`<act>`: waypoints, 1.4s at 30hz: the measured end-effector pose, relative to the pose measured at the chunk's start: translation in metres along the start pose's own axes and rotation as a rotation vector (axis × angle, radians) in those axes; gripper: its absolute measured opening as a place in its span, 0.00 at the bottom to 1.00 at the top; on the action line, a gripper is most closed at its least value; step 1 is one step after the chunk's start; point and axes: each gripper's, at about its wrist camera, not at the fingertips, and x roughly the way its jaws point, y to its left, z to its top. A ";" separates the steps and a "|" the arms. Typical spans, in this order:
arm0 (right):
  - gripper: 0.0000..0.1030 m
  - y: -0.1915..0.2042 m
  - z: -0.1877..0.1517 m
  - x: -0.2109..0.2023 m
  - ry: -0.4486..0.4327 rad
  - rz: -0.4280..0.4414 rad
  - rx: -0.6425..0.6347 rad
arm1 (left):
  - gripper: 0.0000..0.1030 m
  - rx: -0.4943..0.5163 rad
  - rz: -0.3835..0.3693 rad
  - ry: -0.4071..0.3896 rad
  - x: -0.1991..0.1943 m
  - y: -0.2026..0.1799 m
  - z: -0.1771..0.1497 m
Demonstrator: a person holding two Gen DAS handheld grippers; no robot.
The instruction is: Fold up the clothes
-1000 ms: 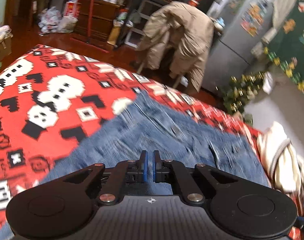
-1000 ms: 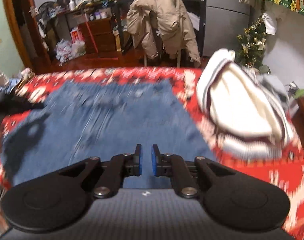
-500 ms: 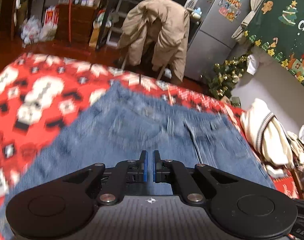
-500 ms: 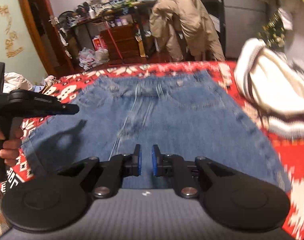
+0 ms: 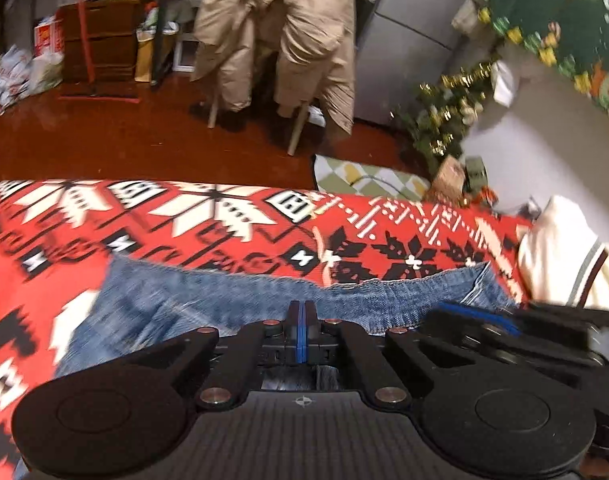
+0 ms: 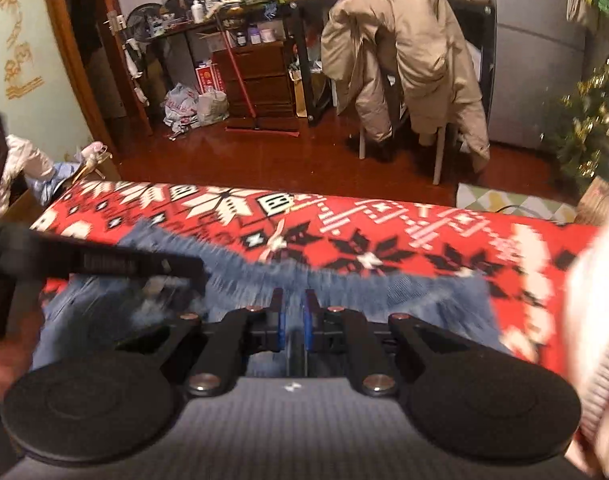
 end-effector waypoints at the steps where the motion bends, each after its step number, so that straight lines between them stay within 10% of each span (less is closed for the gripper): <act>1: 0.07 -0.001 0.003 0.012 0.006 -0.005 -0.005 | 0.00 0.003 0.003 -0.004 0.003 -0.001 0.001; 24: 0.05 -0.020 0.020 0.056 -0.013 0.016 0.045 | 0.00 -0.062 -0.024 -0.024 0.002 0.004 0.013; 32: 0.10 -0.024 0.018 -0.065 -0.089 0.059 0.021 | 0.01 -0.004 -0.007 -0.056 -0.108 0.011 -0.011; 42: 0.15 0.018 -0.095 -0.238 -0.044 0.008 0.001 | 0.02 -0.035 0.045 -0.044 -0.243 0.039 -0.129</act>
